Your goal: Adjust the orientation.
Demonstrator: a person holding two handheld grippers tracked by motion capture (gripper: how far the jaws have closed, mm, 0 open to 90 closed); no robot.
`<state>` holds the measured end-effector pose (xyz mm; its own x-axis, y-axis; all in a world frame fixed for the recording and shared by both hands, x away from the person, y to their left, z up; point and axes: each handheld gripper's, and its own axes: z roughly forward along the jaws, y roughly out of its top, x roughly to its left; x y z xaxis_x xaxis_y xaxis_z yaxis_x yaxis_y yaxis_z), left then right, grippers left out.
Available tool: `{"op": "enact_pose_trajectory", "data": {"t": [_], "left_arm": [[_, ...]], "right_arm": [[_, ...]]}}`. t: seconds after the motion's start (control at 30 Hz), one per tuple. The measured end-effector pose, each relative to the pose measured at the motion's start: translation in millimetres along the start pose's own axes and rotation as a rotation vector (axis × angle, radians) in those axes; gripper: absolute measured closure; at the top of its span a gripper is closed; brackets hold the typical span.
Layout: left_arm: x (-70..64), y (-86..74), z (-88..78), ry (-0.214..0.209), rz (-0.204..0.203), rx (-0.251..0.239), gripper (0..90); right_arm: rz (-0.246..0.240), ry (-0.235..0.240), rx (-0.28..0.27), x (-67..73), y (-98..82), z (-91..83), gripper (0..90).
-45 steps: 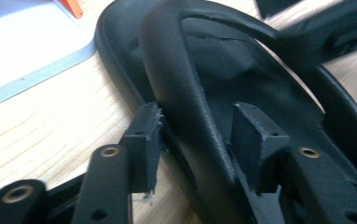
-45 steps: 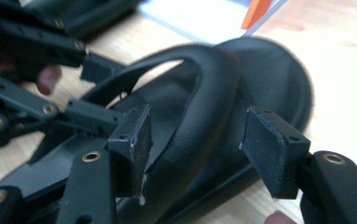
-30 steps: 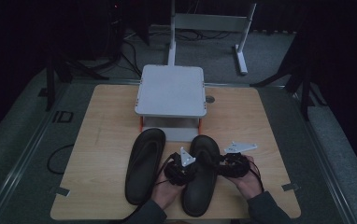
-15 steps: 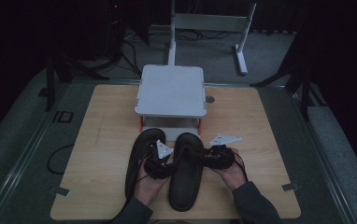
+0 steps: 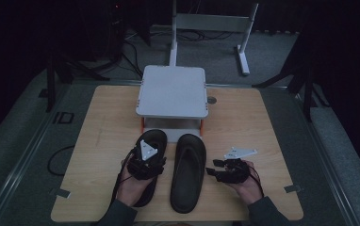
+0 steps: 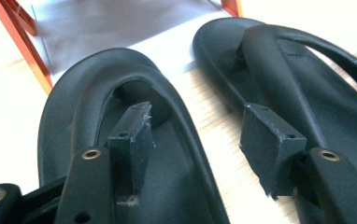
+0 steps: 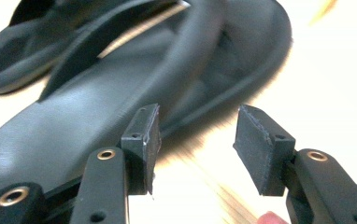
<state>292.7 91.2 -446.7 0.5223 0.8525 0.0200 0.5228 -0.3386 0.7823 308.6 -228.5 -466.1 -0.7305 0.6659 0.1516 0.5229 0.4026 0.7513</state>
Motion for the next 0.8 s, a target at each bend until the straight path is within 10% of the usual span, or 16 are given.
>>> {"op": "enact_pose_trajectory", "data": {"t": [0.3, 0.8], "left_arm": [[2.0, -4.9, 16.8, 0.021, 0.015, 0.052, 58.7], [2.6, 0.0, 29.7, -0.027, -0.003, 0.024, 73.0]], "right_arm": [[-0.003, -0.056, 0.085, -11.3, 0.9, 18.9, 50.2], [-0.015, 0.013, 0.101, -6.1, 1.9, 28.1, 49.8]]}}
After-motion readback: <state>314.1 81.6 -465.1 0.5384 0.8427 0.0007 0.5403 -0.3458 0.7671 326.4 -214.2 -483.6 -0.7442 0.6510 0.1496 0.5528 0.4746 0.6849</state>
